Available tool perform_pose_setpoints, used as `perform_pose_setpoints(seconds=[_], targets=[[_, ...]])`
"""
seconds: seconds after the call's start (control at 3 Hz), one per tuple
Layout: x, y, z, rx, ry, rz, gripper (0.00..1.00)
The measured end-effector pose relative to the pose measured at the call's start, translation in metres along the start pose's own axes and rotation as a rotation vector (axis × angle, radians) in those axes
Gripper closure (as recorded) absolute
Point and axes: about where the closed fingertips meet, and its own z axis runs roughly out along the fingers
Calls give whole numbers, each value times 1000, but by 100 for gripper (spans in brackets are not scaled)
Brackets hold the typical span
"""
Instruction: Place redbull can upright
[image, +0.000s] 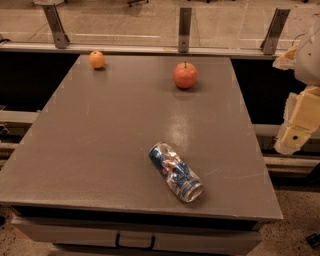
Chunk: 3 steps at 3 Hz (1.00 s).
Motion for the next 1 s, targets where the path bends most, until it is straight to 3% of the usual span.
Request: perform_pose_setpoints(seconds=[0.33,0.67,1.0], targets=[[-2,0,0,2,-4,-1,0],[-31,6,14,-24,-32,3,0],[-78,16,36,-62,-44,26,0]])
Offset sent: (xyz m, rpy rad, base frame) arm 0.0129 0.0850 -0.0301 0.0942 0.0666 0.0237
